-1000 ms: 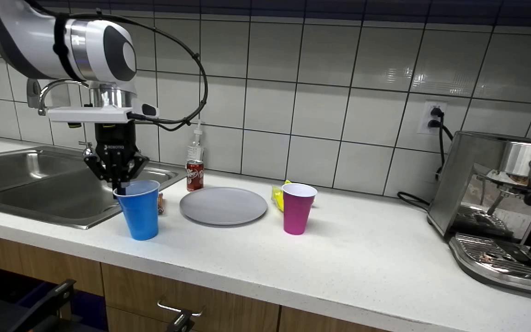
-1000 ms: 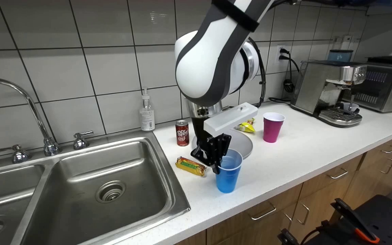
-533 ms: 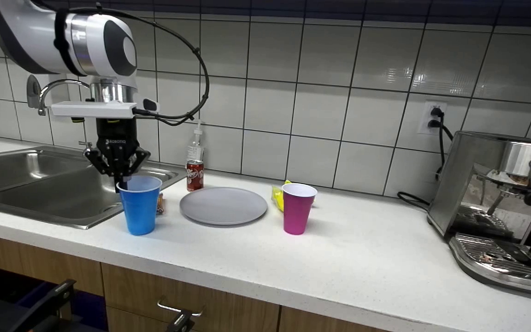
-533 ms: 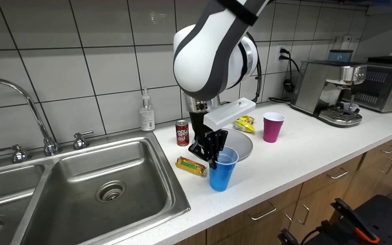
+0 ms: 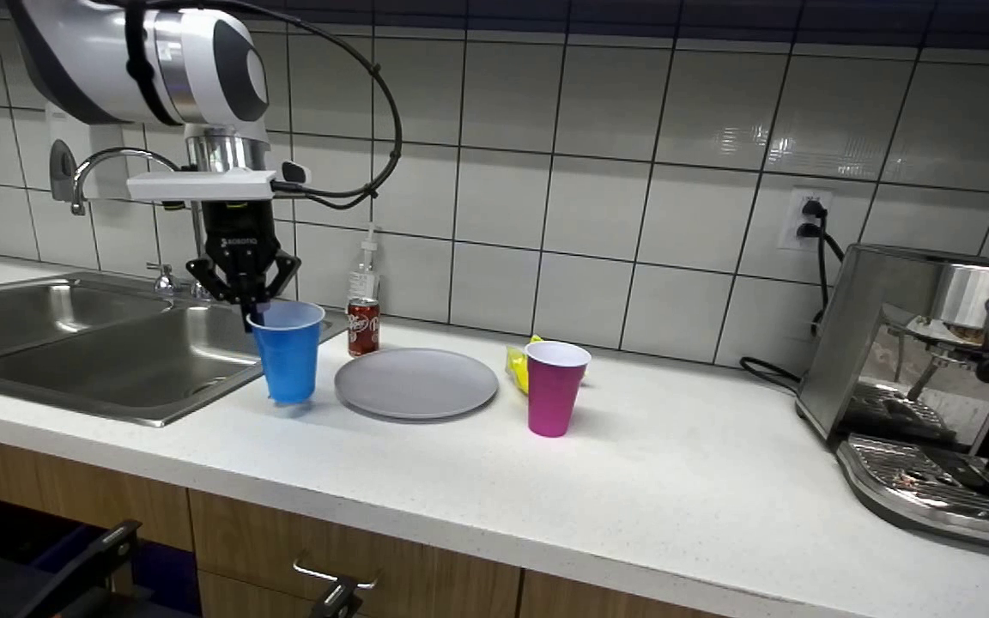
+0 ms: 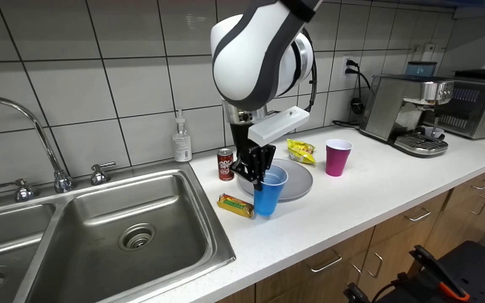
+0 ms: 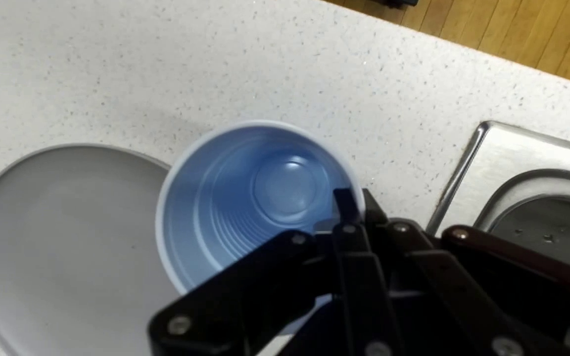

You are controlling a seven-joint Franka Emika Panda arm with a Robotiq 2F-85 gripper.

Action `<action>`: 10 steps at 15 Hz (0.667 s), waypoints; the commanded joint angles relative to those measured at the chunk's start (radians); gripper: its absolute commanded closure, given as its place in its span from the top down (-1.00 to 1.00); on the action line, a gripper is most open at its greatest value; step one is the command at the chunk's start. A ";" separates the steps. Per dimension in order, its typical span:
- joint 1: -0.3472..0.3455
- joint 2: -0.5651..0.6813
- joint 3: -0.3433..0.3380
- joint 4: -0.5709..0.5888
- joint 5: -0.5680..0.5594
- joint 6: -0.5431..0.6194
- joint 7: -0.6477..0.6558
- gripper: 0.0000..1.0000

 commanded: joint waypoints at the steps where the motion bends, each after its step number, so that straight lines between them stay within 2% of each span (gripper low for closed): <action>1: -0.011 0.027 -0.018 0.074 -0.076 -0.053 0.042 -0.98; 10: -0.006 0.149 -0.079 0.240 -0.152 -0.100 0.147 -0.98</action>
